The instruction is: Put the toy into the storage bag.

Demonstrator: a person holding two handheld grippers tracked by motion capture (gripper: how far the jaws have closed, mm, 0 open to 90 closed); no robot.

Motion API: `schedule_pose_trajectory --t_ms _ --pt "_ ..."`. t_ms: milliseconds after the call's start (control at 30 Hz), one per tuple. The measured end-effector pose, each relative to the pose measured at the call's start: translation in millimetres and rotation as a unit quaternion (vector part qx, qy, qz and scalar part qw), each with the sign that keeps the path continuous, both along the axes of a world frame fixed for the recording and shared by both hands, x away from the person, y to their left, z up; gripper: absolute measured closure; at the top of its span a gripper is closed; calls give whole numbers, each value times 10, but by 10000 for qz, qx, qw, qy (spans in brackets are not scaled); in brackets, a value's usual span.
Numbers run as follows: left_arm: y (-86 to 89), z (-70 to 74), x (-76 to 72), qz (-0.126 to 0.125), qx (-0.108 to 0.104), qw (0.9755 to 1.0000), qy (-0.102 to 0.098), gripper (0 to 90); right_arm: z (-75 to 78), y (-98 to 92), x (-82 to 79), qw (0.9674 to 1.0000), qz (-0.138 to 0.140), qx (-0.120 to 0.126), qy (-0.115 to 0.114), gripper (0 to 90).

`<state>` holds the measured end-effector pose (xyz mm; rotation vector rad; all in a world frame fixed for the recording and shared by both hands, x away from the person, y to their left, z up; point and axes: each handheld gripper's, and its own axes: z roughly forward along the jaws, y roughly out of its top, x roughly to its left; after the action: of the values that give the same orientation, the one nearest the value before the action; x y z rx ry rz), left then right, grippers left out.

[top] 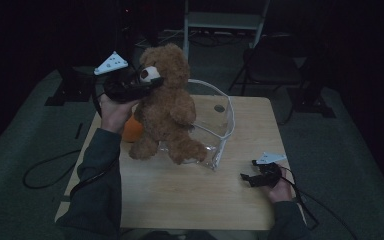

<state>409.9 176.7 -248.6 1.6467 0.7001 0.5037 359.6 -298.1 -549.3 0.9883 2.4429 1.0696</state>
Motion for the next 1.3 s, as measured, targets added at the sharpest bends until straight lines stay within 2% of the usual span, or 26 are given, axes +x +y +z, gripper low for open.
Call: schedule_pose_trajectory --t_ms 733,933,1300 --pt "-101 172 118 -33 -72 10000 -48 410 0 -1 1 10000 1 -2 -2 186" --pt "-146 229 145 -29 -28 10000 -79 410 0 -2 2 10000 1 -1 -2 186" --pt "-222 312 280 21 -74 10000 -37 409 0 -1 2 10000 -3 2 2 186"
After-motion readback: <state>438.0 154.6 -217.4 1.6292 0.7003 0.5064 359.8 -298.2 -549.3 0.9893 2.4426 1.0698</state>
